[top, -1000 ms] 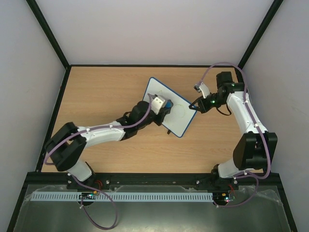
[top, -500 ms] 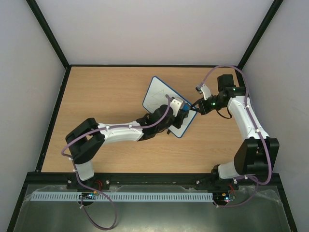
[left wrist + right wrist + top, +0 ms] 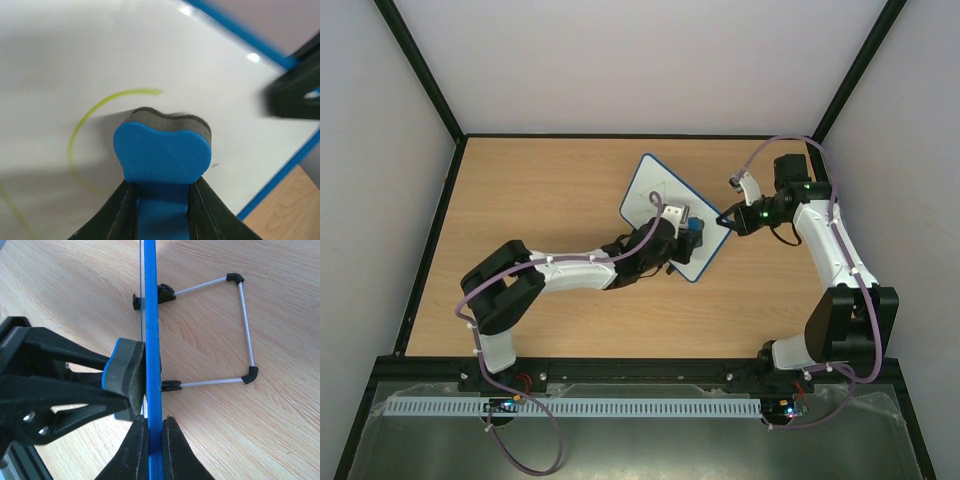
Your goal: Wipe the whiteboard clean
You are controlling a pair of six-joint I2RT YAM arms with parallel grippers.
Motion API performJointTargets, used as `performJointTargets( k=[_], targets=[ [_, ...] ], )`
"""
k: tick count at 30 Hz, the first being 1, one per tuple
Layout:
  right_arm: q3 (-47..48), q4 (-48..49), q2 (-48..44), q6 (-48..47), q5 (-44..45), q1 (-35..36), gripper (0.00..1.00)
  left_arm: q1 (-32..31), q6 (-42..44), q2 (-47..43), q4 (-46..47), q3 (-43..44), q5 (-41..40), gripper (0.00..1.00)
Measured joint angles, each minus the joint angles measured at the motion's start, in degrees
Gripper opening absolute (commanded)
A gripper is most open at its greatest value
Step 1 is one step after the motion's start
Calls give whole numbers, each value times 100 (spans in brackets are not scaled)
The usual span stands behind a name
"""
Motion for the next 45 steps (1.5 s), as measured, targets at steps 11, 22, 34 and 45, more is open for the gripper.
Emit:
performJointTargets(
  k=[11, 22, 34, 45],
  targets=[
    [-129, 103, -133, 273, -61, 2, 2, 334, -780, 17, -210, -402, -20, 3],
    [-208, 179, -186, 411, -103, 2, 2, 238, -1102, -13, -592, 417, -175, 3],
    [-238, 304, -195, 540, -7, -50, 2, 332, -2028, 284, -48, -315, -129, 3],
    [-254, 306, -260, 605, -22, -48, 2, 382, -1720, 345, -1176, 367, 15, 3]
  ],
)
